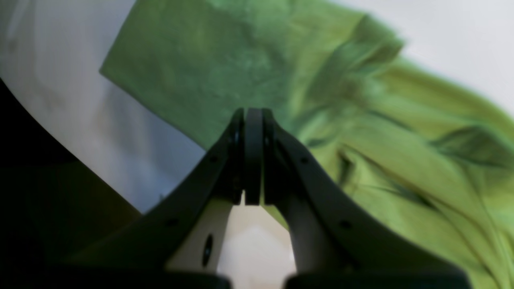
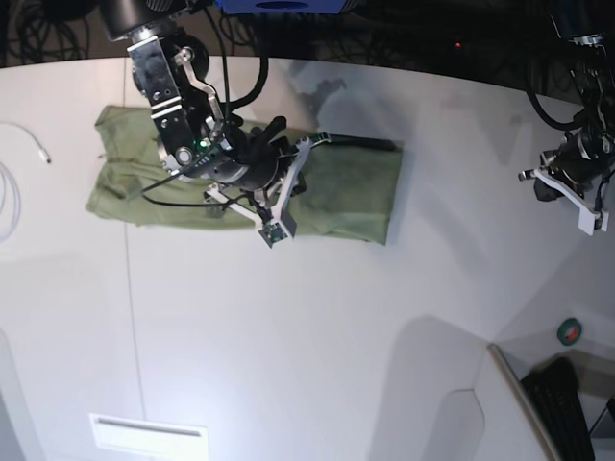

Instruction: Layout the t-shirt on the table in an organized manner, then fold the t-shirt properly

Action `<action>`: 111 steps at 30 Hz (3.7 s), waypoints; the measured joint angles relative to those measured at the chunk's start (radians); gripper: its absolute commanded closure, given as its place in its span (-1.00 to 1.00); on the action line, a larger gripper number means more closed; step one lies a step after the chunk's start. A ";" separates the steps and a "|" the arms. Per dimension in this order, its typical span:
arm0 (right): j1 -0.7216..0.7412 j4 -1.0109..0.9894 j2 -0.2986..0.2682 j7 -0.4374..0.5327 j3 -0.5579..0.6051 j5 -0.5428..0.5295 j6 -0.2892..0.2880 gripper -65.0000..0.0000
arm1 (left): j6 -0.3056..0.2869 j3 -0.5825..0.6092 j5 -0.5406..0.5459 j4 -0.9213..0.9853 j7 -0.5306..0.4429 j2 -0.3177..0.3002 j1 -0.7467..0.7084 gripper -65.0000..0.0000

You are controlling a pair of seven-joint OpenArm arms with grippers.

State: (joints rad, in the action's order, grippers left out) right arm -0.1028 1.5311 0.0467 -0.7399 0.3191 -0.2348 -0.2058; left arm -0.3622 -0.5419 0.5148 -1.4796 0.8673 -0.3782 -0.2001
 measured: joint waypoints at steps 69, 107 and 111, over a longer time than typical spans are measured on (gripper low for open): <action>0.055 -0.253 -0.009 0.061 -0.007 -0.008 0.008 1.00 | -0.035 0.459 -0.329 0.116 0.087 0.241 0.294 1.00; 0.055 -0.253 -0.011 0.060 -0.005 -0.009 0.008 1.00 | -0.042 0.449 -0.322 0.473 -0.099 0.310 0.439 1.00; 0.056 -0.252 -0.011 0.059 -0.005 -0.008 0.008 1.00 | -0.034 0.438 -0.335 0.391 -0.068 0.309 0.435 1.00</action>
State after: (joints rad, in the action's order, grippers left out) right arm -0.0471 1.2789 0.0360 -0.6807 0.3145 -0.2424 -0.1974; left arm -0.3965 -0.1043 0.1795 -1.0882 0.7990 -0.0689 0.2348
